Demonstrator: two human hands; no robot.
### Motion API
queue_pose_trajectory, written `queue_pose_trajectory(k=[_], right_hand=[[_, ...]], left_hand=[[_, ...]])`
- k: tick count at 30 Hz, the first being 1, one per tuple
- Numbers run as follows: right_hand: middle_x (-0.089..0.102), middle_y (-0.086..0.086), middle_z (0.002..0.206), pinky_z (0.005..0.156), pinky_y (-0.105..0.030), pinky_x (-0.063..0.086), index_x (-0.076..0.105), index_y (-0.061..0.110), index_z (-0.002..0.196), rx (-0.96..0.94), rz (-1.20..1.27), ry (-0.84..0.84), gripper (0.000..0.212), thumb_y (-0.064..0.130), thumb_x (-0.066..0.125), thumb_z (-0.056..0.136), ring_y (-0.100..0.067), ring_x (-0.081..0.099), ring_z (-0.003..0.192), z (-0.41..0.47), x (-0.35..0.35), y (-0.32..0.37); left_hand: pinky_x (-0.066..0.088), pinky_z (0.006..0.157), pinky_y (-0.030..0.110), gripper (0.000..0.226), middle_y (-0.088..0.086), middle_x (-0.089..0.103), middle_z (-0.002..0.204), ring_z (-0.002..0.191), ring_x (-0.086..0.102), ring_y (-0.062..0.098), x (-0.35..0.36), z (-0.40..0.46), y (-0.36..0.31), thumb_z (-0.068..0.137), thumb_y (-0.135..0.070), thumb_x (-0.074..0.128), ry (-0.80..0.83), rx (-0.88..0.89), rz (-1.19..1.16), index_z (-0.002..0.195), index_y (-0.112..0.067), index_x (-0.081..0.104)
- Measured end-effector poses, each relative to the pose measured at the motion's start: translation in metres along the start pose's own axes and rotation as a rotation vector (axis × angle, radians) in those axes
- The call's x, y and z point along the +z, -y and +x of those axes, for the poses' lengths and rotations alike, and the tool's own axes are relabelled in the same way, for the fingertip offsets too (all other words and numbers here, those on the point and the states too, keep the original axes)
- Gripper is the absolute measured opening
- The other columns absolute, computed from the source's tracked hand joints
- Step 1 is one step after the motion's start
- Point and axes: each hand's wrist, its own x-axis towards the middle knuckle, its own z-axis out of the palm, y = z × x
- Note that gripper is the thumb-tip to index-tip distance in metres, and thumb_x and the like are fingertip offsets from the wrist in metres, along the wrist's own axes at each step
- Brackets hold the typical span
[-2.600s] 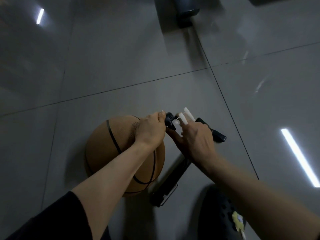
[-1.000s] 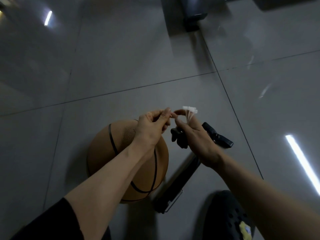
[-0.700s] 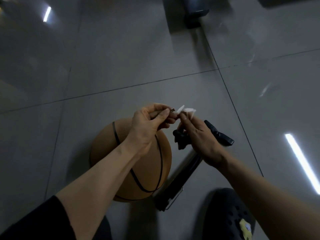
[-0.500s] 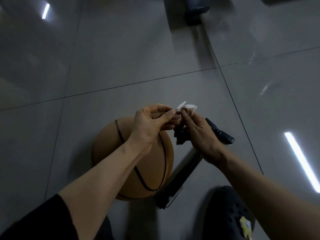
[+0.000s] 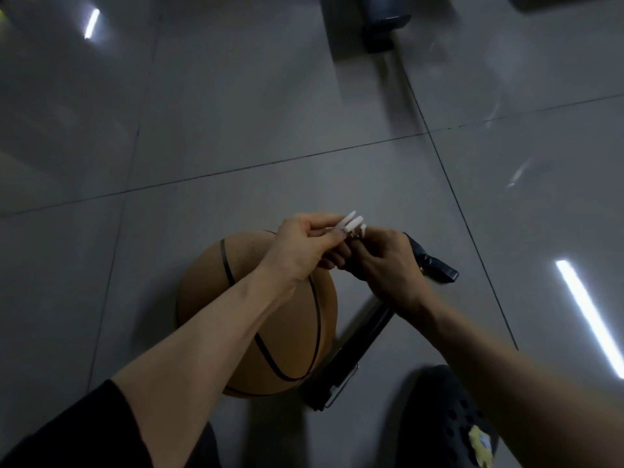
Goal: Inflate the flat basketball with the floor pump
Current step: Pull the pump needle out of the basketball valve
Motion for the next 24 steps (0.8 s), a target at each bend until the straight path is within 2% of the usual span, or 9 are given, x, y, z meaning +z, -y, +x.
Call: queue_pose_trajectory(k=[3,5,8,10,13,16,20,23,24], right_hand=[[0.066,-0.017,0.079,0.063,-0.043,0.056,0.065,0.002,0.088,-0.046,-0.063,-0.018,0.022,0.016,0.051,0.097,-0.027,0.064,0.067,0.001,0.001,-0.002],[0.06,-0.009,0.097,0.07,-0.032,0.055,0.06,0.006,0.096,-0.098,-0.072,-0.11,0.021,0.026,0.062,0.089,-0.016,0.062,0.081,0.0,0.003,-0.002],[0.045,0.001,0.119,0.078,-0.017,0.049,0.044,0.031,0.115,-0.175,-0.092,-0.265,0.055,0.05,0.066,0.069,-0.006,0.053,0.1,0.001,0.002,-0.001],[0.042,0.005,0.119,0.08,-0.014,0.047,0.046,0.037,0.116,-0.234,-0.143,-0.239,0.052,0.054,0.064,0.07,-0.003,0.051,0.103,0.004,-0.001,0.001],[0.049,0.004,0.108,0.083,-0.02,0.05,0.059,0.026,0.096,-0.248,-0.194,-0.184,0.024,0.041,0.067,0.08,-0.005,0.055,0.098,0.011,-0.003,-0.001],[0.055,0.005,0.095,0.074,-0.022,0.056,0.059,0.019,0.088,-0.249,-0.209,-0.132,0.008,0.022,0.066,0.086,-0.008,0.063,0.084,0.015,-0.006,0.001],[0.051,0.004,0.096,0.067,-0.019,0.054,0.064,0.012,0.092,-0.32,-0.469,-0.095,0.01,0.022,0.062,0.089,-0.007,0.058,0.077,0.021,-0.011,0.005],[0.051,0.002,0.095,0.066,-0.035,0.057,0.059,0.012,0.09,-0.354,-0.576,-0.018,0.02,0.032,0.053,0.089,-0.017,0.061,0.078,0.024,-0.011,0.009],[0.051,0.001,0.096,0.067,-0.036,0.057,0.055,0.014,0.089,-0.338,-0.55,0.006,0.02,0.033,0.051,0.088,-0.019,0.062,0.08,0.024,-0.011,0.009]], left_hand=[[0.047,0.055,0.016,0.02,-0.002,0.065,0.065,0.057,0.058,0.007,0.002,0.001,0.004,0.092,-0.012,0.053,-0.085,0.05,-0.018,0.106,-0.015,0.067],[0.048,0.058,0.018,0.018,-0.005,0.065,0.064,0.06,0.06,0.008,0.001,0.002,0.005,0.093,-0.012,0.051,-0.123,0.069,-0.033,0.102,-0.014,0.067],[0.049,0.058,0.018,0.017,-0.004,0.066,0.065,0.063,0.062,0.009,-0.001,0.005,0.007,0.094,-0.013,0.05,-0.162,0.072,-0.024,0.096,-0.014,0.068],[0.048,0.057,0.018,0.017,-0.002,0.065,0.068,0.064,0.062,0.01,-0.003,0.006,0.007,0.094,-0.013,0.051,-0.155,0.056,-0.041,0.094,-0.012,0.068],[0.049,0.056,0.016,0.017,-0.004,0.069,0.068,0.063,0.066,0.008,-0.002,0.004,0.005,0.093,-0.013,0.052,-0.108,0.045,-0.018,0.089,-0.012,0.068],[0.05,0.055,0.016,0.018,-0.002,0.069,0.069,0.063,0.067,0.008,0.001,0.003,0.005,0.094,-0.012,0.049,-0.087,0.052,-0.006,0.089,-0.009,0.066],[0.052,0.057,0.018,0.023,0.004,0.069,0.073,0.065,0.068,0.013,-0.001,0.003,0.006,0.096,-0.014,0.045,-0.096,0.067,0.022,0.09,-0.004,0.064],[0.053,0.057,0.02,0.026,0.007,0.069,0.076,0.067,0.069,0.015,0.001,0.003,0.007,0.097,-0.016,0.045,-0.135,0.076,0.028,0.091,-0.003,0.066],[0.054,0.059,0.022,0.026,0.008,0.069,0.077,0.068,0.069,0.015,0.002,0.004,0.008,0.097,-0.017,0.045,-0.154,0.08,0.034,0.09,-0.003,0.066]])
